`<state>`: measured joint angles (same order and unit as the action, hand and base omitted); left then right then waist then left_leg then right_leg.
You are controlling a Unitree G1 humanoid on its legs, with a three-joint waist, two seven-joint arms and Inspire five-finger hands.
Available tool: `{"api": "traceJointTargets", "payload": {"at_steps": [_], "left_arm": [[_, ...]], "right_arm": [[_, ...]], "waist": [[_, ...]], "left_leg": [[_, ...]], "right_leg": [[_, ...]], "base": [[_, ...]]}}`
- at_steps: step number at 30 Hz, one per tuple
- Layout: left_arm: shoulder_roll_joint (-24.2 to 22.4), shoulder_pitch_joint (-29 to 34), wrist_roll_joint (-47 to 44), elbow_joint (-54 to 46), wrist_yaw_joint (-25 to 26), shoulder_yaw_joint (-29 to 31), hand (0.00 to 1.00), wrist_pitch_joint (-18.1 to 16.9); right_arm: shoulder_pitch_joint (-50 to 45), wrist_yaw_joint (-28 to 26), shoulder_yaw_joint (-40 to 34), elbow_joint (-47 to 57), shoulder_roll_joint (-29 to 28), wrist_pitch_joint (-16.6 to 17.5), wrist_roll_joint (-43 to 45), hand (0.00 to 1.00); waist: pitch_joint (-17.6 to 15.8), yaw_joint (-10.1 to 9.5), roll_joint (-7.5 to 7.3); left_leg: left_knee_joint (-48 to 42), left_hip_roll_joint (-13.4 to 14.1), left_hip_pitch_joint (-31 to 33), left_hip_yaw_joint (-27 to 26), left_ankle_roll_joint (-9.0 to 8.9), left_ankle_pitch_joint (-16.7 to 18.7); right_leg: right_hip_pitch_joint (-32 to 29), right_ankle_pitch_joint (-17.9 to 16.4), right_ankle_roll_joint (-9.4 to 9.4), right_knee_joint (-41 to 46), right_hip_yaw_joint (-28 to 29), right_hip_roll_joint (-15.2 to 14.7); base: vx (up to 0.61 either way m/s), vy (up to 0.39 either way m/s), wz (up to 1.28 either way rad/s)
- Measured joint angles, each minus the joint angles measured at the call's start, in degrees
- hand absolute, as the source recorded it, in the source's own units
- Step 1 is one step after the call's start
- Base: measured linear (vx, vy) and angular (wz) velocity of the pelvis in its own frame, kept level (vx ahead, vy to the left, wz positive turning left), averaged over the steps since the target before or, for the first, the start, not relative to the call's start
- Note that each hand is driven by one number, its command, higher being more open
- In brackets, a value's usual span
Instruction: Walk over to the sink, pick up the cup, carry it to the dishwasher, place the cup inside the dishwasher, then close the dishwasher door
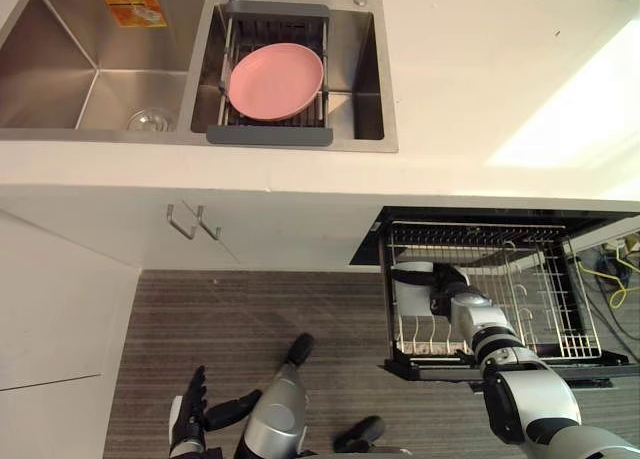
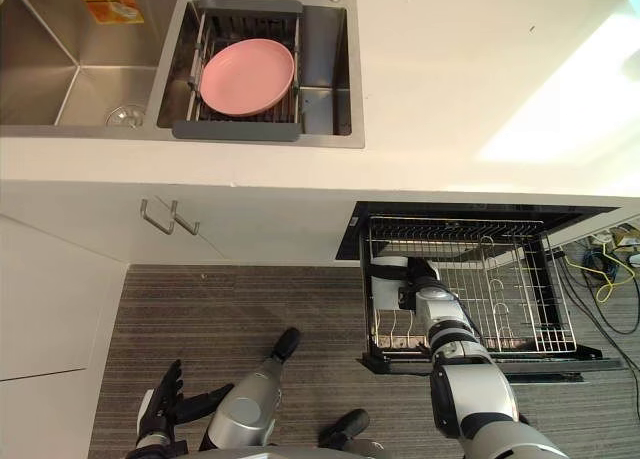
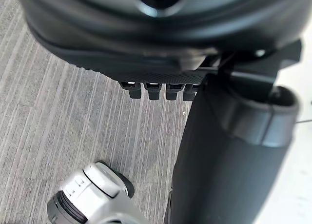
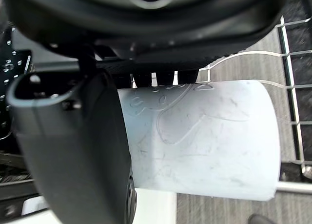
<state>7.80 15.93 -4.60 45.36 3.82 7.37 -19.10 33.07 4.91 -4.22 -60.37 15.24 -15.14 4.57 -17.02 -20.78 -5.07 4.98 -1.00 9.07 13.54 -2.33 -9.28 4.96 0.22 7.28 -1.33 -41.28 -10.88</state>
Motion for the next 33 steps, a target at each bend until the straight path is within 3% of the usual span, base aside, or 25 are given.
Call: {"api": "traceJointTargets", "payload": {"at_steps": [9, 15, 18, 21, 27, 30, 33], "left_arm": [[0.01, -0.07, -0.03, -0.28, 0.42, -0.61, 1.00, 0.54], [0.03, -3.19, 0.11, -3.38, 3.62, -1.68, 1.00, 9.90], [0.30, -4.41, 0.08, -5.15, 4.40, -1.47, 1.00, 14.22], [0.21, -6.51, 0.00, -5.26, 4.67, -1.48, 1.00, 16.90], [0.22, -7.97, -1.79, -7.42, 5.07, -1.05, 1.00, 20.37], [0.13, -7.24, -2.68, -7.31, 5.34, -0.90, 1.00, 22.55], [-0.57, -5.20, -3.29, -7.36, 6.31, 0.68, 1.00, 23.25]], "right_arm": [[0.56, 0.23, 0.03, -0.30, 0.05, -0.08, 0.38, 1.00], [0.71, -3.28, 1.25, -0.28, 0.00, 0.91, 4.75, 1.00], [0.70, -5.98, 2.54, 0.96, 0.27, 0.91, 8.90, 1.00], [0.37, -7.59, 3.36, 4.02, 0.23, 1.30, 12.17, 1.00], [-7.53, -8.67, 4.70, 21.12, -0.62, 2.33, 16.93, 1.00], [-15.20, -9.03, 4.46, 32.65, -1.75, 2.40, 19.27, 1.00], [-24.55, -11.02, 4.04, 46.98, -3.59, 2.39, 20.13, 1.00]], "waist": [[0.00, 1.25, -0.01], [0.18, 1.69, -0.55], [0.65, 3.62, -1.48], [0.66, 5.25, -1.48], [1.10, 8.32, -1.53], [2.88, 9.50, -1.55], [5.28, 12.03, -1.49]], "left_leg": [[0.01, 0.11, -0.17, -0.02, -0.09, -0.20], [0.24, 0.50, -0.53, -0.06, -0.15, -0.25], [0.22, 0.60, -0.72, -0.39, -0.19, -0.28], [0.27, 0.98, -1.17, -1.90, -0.21, -0.22], [0.29, 1.41, -2.12, -3.56, -0.18, 0.16], [0.05, 1.40, -2.97, -5.22, -0.06, 0.77], [0.03, 1.78, -3.68, -6.67, 0.09, 1.44]], "right_leg": [[0.01, 0.16, 0.25, 0.08, 0.20, -0.02], [0.33, 0.14, 0.07, 0.00, 0.39, 0.38], [0.26, 0.28, 0.14, 0.01, 0.85, 0.47], [-0.17, 0.54, -0.16, 0.02, 2.48, 0.53], [-0.21, 0.48, -0.51, 0.04, 4.33, 0.53], [-0.21, 0.67, -0.18, 0.01, 5.90, 0.20], [-0.33, 0.81, 0.07, 0.00, 7.39, 0.00]], "base": [[-0.03, 0.011, -0.01], [-0.04, 0.007, -0.01], [0.00, 0.002, -0.07], [-0.02, 0.016, -0.25], [-0.03, 0.017, -0.16], [0.03, 0.022, -0.22], [0.05, 0.008, -0.31]]}}
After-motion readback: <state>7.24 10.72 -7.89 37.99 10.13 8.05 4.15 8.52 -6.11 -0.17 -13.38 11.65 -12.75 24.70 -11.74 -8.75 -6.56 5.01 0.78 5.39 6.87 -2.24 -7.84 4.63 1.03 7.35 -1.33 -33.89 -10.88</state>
